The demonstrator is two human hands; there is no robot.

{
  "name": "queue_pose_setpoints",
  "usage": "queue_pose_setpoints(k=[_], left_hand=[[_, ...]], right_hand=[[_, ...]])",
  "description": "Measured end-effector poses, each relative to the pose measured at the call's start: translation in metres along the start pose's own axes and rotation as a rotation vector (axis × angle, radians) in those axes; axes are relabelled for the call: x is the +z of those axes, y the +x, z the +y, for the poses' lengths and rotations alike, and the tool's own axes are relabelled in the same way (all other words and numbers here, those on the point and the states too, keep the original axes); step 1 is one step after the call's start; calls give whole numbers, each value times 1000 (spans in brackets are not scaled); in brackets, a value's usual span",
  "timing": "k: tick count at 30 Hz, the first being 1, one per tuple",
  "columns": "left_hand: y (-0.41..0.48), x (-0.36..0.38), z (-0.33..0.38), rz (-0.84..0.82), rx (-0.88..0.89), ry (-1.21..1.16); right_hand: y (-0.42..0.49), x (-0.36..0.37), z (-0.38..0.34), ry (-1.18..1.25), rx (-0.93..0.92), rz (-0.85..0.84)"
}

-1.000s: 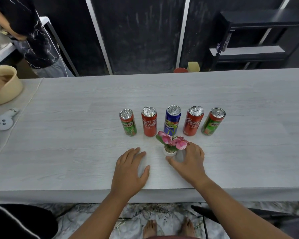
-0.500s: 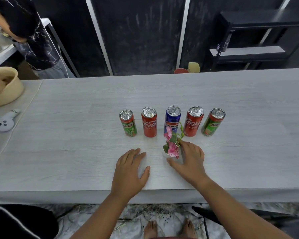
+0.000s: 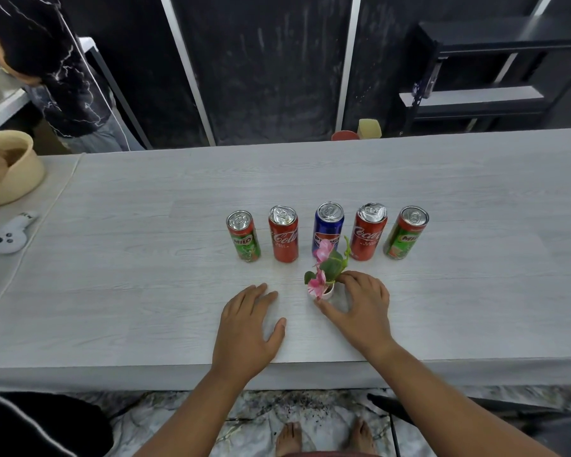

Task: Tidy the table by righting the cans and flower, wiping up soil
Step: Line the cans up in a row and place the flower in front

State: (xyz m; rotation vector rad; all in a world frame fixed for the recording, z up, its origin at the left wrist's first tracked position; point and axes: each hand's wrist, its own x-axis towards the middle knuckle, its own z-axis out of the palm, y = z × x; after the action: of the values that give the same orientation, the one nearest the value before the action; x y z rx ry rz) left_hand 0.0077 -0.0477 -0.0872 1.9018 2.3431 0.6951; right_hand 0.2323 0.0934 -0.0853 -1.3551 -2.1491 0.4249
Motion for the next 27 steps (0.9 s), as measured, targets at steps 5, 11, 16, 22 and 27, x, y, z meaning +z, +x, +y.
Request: queue_pose_setpoints(k=[5,11,16,22,27], left_hand=[[1,-1,1,0,0,4],[1,-3,3,0,2,1],[1,-5,4,-7,-3,1],[1,-7,6,1,-1,12],[1,-8,7,-3,-9,5]], right_hand=[[0,2,-2,-52,5,-1],[0,0,-5,-61,-6,2],[-1,-2,-6,-43,-15,2],[-3,-7,-5,28,-2,-20],[-4,-10,-4,45,-7,-51]])
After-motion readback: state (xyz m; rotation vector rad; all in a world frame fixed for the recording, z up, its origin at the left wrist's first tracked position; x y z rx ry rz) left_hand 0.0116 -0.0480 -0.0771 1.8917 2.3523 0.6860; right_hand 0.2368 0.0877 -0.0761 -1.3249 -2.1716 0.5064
